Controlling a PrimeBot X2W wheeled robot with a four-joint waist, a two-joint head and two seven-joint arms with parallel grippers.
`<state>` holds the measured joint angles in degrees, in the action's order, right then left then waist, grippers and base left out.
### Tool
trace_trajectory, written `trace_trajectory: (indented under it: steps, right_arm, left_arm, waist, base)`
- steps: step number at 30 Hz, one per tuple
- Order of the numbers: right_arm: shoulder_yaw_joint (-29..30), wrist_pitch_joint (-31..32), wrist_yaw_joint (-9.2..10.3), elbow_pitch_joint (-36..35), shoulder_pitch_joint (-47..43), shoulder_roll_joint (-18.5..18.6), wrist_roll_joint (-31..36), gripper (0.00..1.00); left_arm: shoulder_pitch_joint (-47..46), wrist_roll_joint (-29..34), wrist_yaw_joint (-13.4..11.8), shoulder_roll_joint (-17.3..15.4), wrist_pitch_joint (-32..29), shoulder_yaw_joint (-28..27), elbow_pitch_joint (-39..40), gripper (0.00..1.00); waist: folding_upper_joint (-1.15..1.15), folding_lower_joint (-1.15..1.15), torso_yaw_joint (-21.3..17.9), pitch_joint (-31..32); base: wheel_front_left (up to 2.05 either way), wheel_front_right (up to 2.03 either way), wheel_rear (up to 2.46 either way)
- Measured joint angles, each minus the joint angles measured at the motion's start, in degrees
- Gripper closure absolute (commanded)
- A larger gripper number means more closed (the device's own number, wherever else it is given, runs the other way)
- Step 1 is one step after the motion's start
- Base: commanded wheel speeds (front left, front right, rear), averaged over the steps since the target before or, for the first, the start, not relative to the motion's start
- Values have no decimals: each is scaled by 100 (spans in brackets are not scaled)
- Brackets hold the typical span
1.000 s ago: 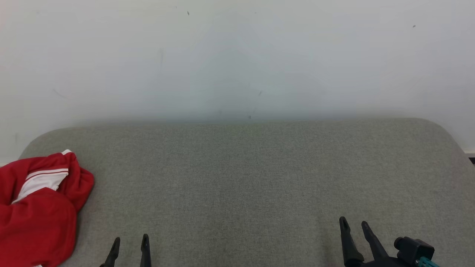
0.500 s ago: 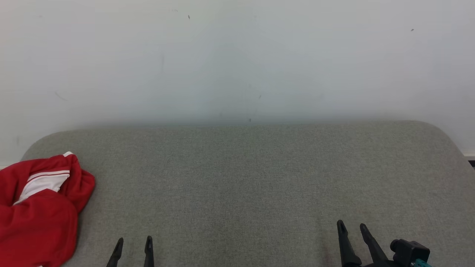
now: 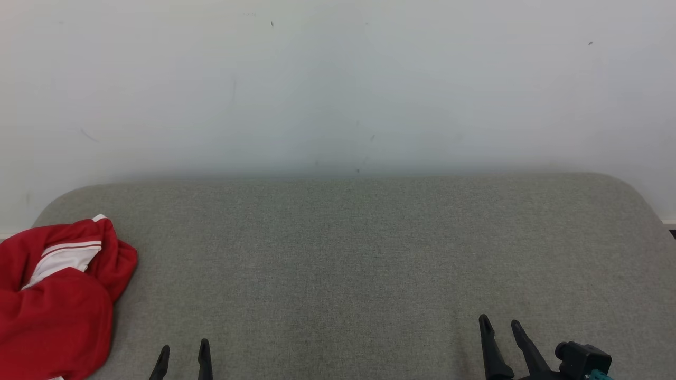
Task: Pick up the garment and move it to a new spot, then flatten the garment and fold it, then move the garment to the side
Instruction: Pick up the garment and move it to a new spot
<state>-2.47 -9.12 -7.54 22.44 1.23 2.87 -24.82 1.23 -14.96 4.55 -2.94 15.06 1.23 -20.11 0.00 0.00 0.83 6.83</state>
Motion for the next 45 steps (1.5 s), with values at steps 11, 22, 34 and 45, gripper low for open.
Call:
trace_trajectory:
  steps: [11,22,34,45]
  right_arm:
    - [35,3,0,-32,-23,1,-45,0]
    - [-183,-80,0,-34,-139,0,-166,0]
    - [118,-93,0,104,-138,3,1047,0]
    - [-96,129,0,49,293,1,1308,0]
  left_arm:
    - [-40,-156,-10,2,-1,71,-71,0]
    - [3,-22,-53,-36,0,-180,-57,0]
    - [231,91,-112,-225,0,-688,79,0]
    - [357,83,-181,-134,0,-1100,425,0]
  waist:
    - [0,0,134,-4]
    - [0,0,865,26]
    - [0,0,1947,89]
    - [0,0,2538,-136]
  base:
    - [0,0,0]
    - [0,0,0]
    - [0,0,0]
    - [0,0,0]
